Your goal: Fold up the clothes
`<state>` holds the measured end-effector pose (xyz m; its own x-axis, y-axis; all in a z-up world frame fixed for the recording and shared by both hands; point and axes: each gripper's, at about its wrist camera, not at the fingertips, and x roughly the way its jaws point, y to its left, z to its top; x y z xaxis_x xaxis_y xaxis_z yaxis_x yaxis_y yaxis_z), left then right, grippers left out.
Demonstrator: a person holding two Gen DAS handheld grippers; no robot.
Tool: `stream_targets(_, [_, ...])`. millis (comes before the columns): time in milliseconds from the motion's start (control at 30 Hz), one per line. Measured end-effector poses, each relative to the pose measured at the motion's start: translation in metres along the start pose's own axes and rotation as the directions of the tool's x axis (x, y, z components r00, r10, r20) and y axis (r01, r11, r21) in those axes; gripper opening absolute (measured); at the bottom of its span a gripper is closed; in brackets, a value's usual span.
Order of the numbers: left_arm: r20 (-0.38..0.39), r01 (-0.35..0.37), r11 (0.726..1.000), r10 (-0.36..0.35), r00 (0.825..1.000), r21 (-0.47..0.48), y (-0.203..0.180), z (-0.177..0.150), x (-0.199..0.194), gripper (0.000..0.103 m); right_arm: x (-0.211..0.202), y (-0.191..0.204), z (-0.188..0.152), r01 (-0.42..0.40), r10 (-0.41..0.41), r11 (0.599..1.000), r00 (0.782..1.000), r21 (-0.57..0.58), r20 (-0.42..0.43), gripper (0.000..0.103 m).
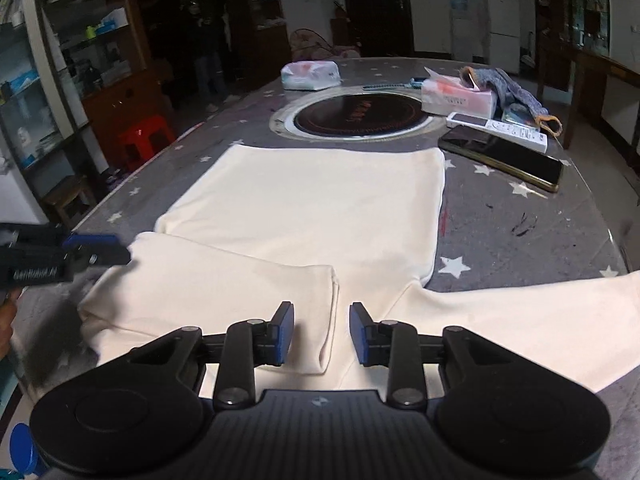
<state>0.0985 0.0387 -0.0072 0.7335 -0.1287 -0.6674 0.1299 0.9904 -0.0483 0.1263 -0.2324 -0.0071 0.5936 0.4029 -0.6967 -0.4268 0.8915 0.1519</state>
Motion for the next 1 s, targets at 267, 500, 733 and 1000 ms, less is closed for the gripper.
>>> stream_targets(267, [0.017,-0.001,1.000,0.001,1.000,-0.014,0.014,-0.001,-0.006,0.028,0.010,0.005,0.002,0.043,-0.044,0.998,0.999,-0.043,-0.023,0.028])
stream_targets(500, [0.000,-0.039,0.999,0.039,0.999,-0.006,0.008,0.011,0.013,0.028,0.022,0.007,0.006,0.026,-0.027,0.999,0.999,-0.042,-0.029,0.028])
stream_targets(733, [0.026,-0.081,0.997,0.082,0.996,-0.013,0.022,0.003,0.005,0.030,0.014,0.006,0.002,0.044,-0.044,0.998,0.999,-0.053,-0.005,0.028])
stream_targets(1000, [0.029,-0.073,0.997,0.073,0.997,0.027,0.000,0.014,0.003,0.038,-0.001,0.001,-0.003,0.057,-0.057,0.997,0.998,-0.054,0.018,0.028])
